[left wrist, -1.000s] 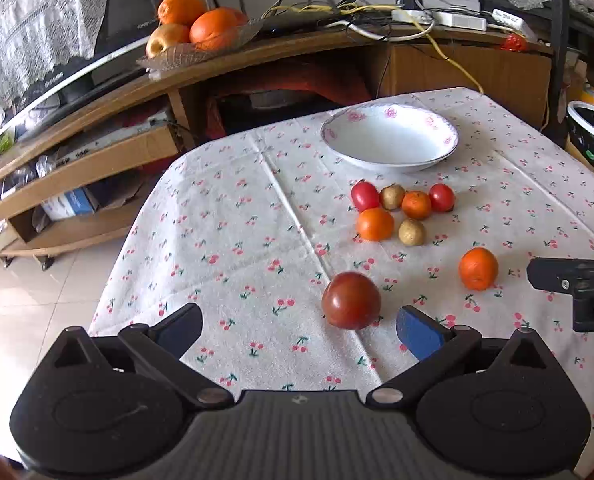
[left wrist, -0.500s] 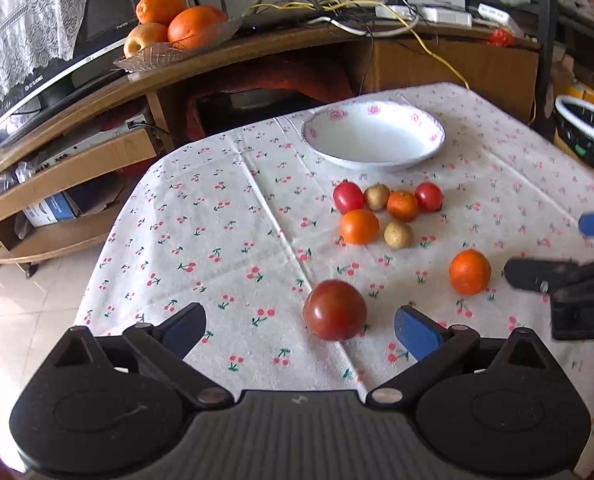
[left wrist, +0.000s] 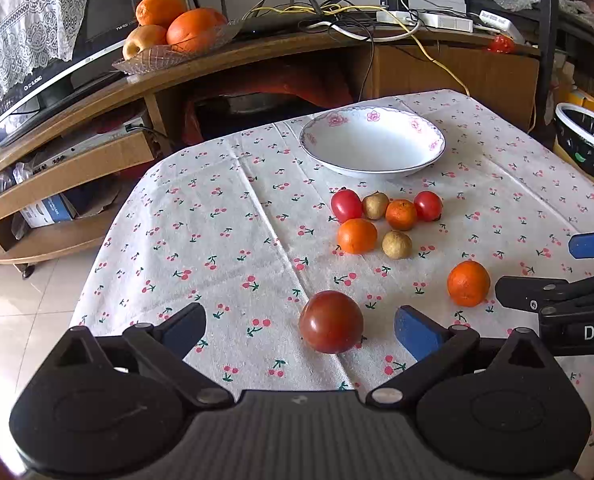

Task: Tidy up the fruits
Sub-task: 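Move the left tool toward the dark red tomato while the right tool approaches the mandarin, then close the left tool on the dark red tomato while the right tool grasps the mandarin, then carry the dark red tomato in the left tool over the white bowl while the right tool carries the mandarin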

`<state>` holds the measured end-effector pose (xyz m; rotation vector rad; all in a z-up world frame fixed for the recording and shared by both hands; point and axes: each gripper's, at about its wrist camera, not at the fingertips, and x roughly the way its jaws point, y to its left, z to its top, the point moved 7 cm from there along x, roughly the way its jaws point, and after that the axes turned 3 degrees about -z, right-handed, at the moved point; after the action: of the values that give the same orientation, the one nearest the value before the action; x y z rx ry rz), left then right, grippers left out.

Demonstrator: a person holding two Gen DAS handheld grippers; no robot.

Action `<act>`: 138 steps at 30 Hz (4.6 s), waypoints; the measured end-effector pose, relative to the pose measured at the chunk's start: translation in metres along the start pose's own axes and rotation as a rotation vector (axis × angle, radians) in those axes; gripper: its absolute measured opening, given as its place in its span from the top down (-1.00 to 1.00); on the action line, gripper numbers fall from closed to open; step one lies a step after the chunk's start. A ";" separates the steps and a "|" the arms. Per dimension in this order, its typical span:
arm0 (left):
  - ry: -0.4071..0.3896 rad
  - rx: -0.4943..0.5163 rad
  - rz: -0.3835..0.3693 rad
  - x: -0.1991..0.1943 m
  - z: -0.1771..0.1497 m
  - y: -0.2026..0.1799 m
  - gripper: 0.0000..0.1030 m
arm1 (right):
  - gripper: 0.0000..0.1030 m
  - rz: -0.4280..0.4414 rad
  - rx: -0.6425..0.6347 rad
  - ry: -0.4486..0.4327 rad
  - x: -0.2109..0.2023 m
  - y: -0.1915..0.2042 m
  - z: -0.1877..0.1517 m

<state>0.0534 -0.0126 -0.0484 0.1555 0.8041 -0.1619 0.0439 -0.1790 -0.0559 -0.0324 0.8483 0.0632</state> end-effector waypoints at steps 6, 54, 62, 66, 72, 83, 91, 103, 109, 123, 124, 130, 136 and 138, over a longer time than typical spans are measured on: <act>-0.004 0.006 -0.002 0.001 0.002 -0.001 -1.00 | -0.69 0.004 -0.006 0.001 0.003 0.002 0.000; 0.109 -0.006 -0.085 0.046 -0.007 0.001 -0.41 | -0.03 0.139 -0.099 0.111 0.052 0.019 0.007; 0.123 0.002 -0.141 0.046 -0.008 -0.009 -0.01 | 0.47 0.188 -0.085 0.110 0.048 0.021 0.007; 0.127 0.011 -0.142 0.046 -0.007 -0.010 0.03 | 0.52 0.202 -0.080 0.109 0.046 0.022 0.005; 0.127 0.011 -0.145 0.044 -0.008 -0.009 0.05 | 0.52 0.200 -0.065 0.110 0.043 0.018 0.004; 0.115 0.032 -0.188 0.037 -0.002 -0.021 0.05 | 0.52 0.145 -0.038 0.113 0.032 0.007 -0.003; 0.119 0.051 -0.197 0.029 -0.002 -0.026 0.05 | 0.52 0.098 -0.042 0.116 0.017 0.004 -0.002; 0.075 0.007 -0.222 0.026 0.028 -0.027 0.05 | 0.52 0.101 -0.034 0.058 0.012 -0.001 0.028; 0.038 -0.017 -0.221 0.034 0.052 -0.022 0.05 | 0.52 0.115 -0.020 0.034 0.027 -0.003 0.049; -0.005 -0.001 -0.238 0.080 0.111 -0.032 0.05 | 0.50 0.115 -0.003 -0.006 0.064 -0.022 0.097; -0.004 -0.005 -0.238 0.083 0.113 -0.031 0.05 | 0.50 0.117 -0.003 -0.008 0.068 -0.022 0.102; 0.001 -0.022 -0.225 0.106 0.127 -0.023 0.05 | 0.50 0.115 -0.030 -0.014 0.089 -0.020 0.121; 0.006 -0.025 -0.218 0.122 0.136 -0.020 0.05 | 0.50 0.120 -0.036 -0.011 0.104 -0.022 0.131; 0.010 -0.025 -0.218 0.125 0.137 -0.019 0.05 | 0.50 0.125 -0.037 -0.009 0.108 -0.022 0.133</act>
<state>0.2314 -0.0686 -0.0470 0.0444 0.8316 -0.3563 0.2158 -0.1892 -0.0493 -0.0135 0.8395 0.1965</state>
